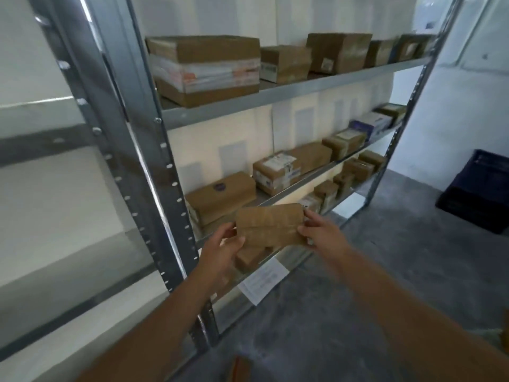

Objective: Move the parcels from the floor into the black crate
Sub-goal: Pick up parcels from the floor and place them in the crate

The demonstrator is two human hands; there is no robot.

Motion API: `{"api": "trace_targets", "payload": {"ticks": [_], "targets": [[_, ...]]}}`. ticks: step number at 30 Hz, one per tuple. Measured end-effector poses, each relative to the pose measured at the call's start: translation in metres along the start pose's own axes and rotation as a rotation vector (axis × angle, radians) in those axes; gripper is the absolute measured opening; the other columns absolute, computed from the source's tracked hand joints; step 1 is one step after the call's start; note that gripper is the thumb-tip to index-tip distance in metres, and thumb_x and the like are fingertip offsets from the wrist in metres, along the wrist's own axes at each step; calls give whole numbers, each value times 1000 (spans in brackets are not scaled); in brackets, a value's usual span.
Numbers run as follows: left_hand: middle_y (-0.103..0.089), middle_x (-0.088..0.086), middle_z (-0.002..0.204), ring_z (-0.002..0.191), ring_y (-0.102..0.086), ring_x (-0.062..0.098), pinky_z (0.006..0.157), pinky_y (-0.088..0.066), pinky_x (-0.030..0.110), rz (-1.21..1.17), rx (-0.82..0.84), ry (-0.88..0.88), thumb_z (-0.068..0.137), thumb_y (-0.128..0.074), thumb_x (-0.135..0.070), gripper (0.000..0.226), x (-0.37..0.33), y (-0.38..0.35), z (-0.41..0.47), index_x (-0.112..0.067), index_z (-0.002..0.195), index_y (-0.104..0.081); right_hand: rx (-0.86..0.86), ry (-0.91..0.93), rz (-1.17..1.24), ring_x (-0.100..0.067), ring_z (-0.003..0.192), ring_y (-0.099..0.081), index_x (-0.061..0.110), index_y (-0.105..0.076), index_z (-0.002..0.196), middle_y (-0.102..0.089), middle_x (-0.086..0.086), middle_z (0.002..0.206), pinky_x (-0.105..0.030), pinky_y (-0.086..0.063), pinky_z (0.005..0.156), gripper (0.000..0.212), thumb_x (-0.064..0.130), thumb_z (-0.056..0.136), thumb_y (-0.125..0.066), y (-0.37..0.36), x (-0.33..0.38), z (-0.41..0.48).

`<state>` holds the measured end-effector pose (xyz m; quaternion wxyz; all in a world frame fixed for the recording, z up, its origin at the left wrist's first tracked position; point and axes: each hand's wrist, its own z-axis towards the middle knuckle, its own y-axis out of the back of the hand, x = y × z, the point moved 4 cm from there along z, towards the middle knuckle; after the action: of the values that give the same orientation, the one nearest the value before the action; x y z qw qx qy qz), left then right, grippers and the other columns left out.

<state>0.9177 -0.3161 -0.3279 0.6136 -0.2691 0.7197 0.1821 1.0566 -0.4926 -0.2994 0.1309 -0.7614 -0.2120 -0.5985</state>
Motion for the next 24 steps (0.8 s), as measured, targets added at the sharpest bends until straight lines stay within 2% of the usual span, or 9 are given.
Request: {"api": "trace_targets", "payload": {"ticks": [2, 4, 6, 9, 15, 17, 19, 22, 24], "targets": [[-62, 7, 126, 115, -62, 22, 94, -53, 32, 31, -53, -52, 92, -64, -2, 38, -21, 10, -11, -16, 127, -61, 10, 33, 49, -22, 112, -59, 30, -60, 128, -60, -6, 129, -38, -57, 85, 36, 10, 98, -56, -10, 20, -5], [-64, 1, 122, 113, -62, 17, 86, -53, 25, 93, -105, -105, 88, -65, 0, 40, -34, 25, -21, -19, 123, -61, 30, 46, 65, -26, 117, -56, 37, -64, 114, -57, -5, 129, -47, -57, 90, 20, 26, 100, -55, -22, 30, -7], [-68, -4, 114, 105, -65, 11, 75, -51, 17, 85, -163, -124, 86, -67, 0, 36, -38, 41, -33, -24, 112, -63, 80, 51, 40, -26, 116, -55, 41, -63, 108, -54, -3, 128, -43, -59, 82, 15, 37, 101, -51, -39, 33, -10], [-72, -7, 100, 93, -68, 9, 73, -53, 17, 35, -223, -121, 90, -59, -1, 26, -31, 67, -52, -24, 99, -65, 166, 24, 52, -25, 111, -58, 41, -64, 103, -57, -4, 123, -32, -57, 66, 11, 43, 97, -56, -67, 31, -18], [-68, 10, 100, 104, -65, 33, 98, -53, 47, -110, -309, -112, 98, -50, -6, 20, -19, 121, -80, -14, 89, -65, 292, -11, 54, -29, 117, -59, 29, -66, 93, -61, -10, 125, -43, -57, 84, 10, 39, 93, -64, -109, 26, -34], [-69, 10, 98, 101, -66, 30, 99, -53, 47, -137, -309, -131, 100, -51, -13, 17, -17, 139, -88, -12, 89, -64, 320, -41, 59, -27, 118, -59, 28, -65, 91, -63, -8, 125, -49, -53, 94, 10, 38, 92, -65, -125, 25, -40], [-70, 12, 103, 103, -67, 30, 98, -54, 44, -124, -307, -155, 100, -54, -17, 14, -14, 158, -100, -10, 93, -63, 324, -50, 45, -26, 118, -58, 26, -62, 95, -63, -6, 124, -50, -51, 96, 13, 38, 92, -65, -144, 26, -50], [-73, 1, 100, 99, -69, 20, 91, -56, 34, -24, -321, -216, 95, -64, -15, 4, -11, 190, -125, -12, 97, -65, 359, -8, -5, -22, 114, -58, 28, -60, 102, -62, -1, 121, -37, -51, 85, 22, 36, 85, -73, -180, 26, -72], [-72, -7, 100, 99, -69, 15, 86, -56, 27, 58, -362, -269, 91, -69, -12, 13, -10, 217, -144, -17, 102, -64, 443, 54, -58, -13, 108, -61, 32, -58, 111, -64, 7, 116, -28, -51, 80, 43, 22, 76, -82, -208, 26, -89]]}}
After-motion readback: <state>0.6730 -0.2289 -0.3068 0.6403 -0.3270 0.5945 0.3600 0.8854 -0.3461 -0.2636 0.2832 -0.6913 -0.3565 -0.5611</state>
